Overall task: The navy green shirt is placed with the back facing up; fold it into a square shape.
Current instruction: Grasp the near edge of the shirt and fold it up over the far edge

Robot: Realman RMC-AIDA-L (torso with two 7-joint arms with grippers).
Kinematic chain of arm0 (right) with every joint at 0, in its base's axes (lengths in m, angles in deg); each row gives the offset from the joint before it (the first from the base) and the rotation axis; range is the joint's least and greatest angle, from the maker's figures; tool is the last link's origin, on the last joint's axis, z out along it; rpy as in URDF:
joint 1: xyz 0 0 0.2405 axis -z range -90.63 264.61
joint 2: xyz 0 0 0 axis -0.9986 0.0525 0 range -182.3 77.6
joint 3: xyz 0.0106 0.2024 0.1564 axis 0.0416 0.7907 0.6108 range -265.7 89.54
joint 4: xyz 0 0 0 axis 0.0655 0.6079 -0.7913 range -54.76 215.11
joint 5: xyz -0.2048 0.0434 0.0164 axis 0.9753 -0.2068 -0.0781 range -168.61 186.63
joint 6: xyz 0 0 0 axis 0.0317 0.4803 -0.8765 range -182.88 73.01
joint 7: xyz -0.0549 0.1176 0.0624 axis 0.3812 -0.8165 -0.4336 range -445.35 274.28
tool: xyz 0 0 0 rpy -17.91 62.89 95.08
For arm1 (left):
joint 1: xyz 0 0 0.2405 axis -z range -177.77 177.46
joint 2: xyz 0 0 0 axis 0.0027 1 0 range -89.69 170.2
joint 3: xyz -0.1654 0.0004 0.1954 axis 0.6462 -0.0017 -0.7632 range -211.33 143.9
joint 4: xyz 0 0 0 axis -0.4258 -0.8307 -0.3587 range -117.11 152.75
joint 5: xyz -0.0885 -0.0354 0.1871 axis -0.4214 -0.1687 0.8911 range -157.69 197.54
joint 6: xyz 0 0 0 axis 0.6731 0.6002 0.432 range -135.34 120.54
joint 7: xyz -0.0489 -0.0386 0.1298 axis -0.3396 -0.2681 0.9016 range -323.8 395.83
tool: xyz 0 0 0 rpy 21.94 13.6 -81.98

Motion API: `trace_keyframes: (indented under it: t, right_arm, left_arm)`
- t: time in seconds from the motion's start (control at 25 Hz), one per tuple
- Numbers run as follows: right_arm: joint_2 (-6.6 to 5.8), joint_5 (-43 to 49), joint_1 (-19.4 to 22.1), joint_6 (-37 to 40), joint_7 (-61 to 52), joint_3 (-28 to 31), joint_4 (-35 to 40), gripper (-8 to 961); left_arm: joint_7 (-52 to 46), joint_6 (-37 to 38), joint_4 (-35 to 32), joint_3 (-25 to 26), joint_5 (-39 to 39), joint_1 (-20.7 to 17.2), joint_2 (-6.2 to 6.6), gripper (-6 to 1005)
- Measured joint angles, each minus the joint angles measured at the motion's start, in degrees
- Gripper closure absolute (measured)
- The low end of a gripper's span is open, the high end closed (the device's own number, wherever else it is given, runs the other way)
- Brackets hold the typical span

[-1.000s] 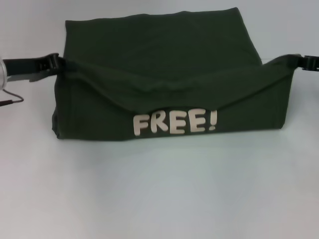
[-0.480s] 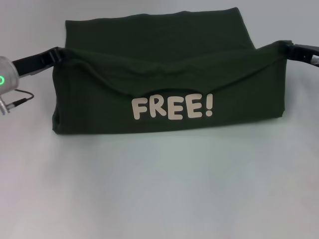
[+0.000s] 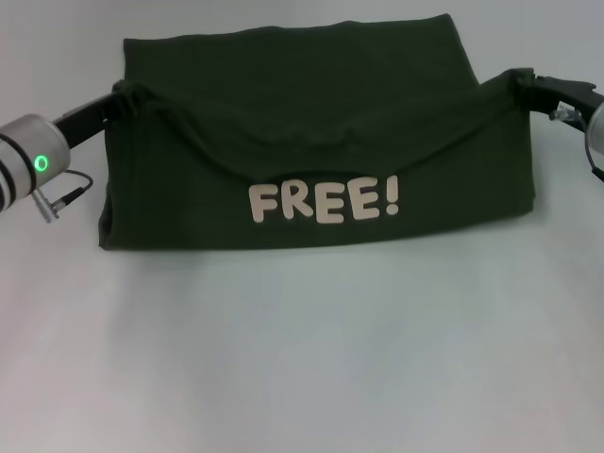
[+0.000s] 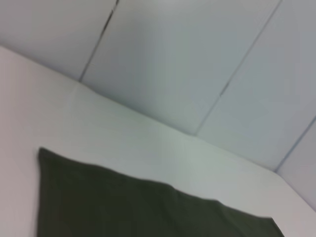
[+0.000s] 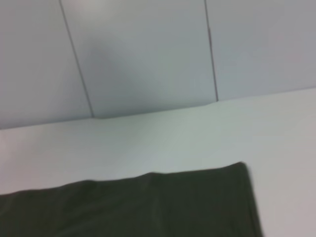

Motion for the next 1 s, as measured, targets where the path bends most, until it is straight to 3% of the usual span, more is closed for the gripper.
trace_keyframes:
  t: [0.64, 1.0]
  right_arm:
    - [0.6, -15.26, -3.59, -5.87, 17.33, 0.0, -6.24, 784]
    - [0.6, -16.57, -4.07, -7.75, 19.65, -0.03, -7.18, 776]
  left_arm:
    - [20.75, -5.6, 6.72, 0.43, -15.77, 1.94, -0.7, 963]
    - [22.49, -6.23, 8.47, 0.05, -16.8, 1.96, -0.76, 962]
